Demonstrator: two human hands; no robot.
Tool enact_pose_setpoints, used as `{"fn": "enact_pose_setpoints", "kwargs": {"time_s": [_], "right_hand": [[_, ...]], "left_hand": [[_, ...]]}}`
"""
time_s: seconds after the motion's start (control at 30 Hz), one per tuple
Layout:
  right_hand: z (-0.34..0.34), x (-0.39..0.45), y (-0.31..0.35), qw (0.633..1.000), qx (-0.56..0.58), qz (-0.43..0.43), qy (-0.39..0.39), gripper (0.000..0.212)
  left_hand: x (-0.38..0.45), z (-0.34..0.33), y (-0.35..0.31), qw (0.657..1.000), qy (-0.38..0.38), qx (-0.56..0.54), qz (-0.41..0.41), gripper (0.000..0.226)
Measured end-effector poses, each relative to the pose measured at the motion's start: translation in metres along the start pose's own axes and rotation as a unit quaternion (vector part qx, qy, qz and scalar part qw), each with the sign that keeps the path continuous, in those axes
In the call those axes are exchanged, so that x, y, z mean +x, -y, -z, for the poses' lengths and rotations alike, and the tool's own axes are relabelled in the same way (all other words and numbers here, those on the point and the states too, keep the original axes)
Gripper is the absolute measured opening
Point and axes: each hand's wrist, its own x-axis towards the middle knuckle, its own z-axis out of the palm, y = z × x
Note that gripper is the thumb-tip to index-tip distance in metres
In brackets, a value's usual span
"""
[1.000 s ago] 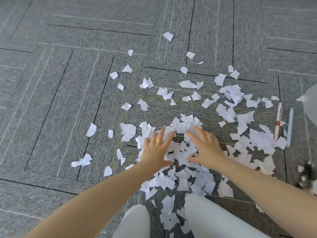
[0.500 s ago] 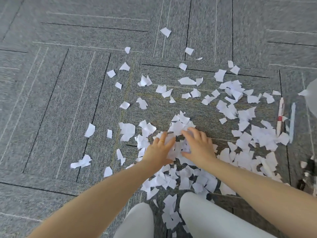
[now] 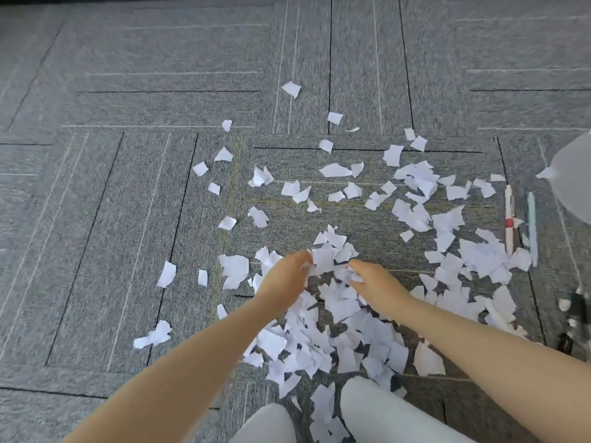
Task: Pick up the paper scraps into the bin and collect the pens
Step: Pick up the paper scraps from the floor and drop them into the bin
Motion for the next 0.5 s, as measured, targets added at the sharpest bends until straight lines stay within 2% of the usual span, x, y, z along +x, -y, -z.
{"fn": "enact_pose_setpoints", "kwargs": {"time_s": [0.07,0.17,0.23,0.37,0.5], "right_hand": [[0.017,-0.005,0.003,0.994,0.092,-0.04,-0.044,0.033],[0.051,-0.025,0.007,0.979,0.168,-0.077,-0.086,0.027],[0.077,-0.04,0.003,0.963,0.217,-0.108,-0.118,0.042],[0.128,-0.078,-0.002,0.896,0.354,-0.132,-0.233,0.054],[0.191,-0.114,-0.01,0.84,0.406,-0.133,-0.334,0.038]], "left_hand": [[0.005,0.011,-0.013,0.999,-0.01,-0.042,0.002,0.021],[0.014,0.026,-0.048,0.997,-0.009,-0.074,-0.014,0.024],[0.022,0.033,-0.082,0.995,-0.005,-0.093,-0.033,0.024],[0.029,0.042,-0.163,0.982,0.015,-0.179,-0.066,0.023],[0.019,0.046,-0.24,0.965,0.026,-0.237,-0.113,0.014]]}}
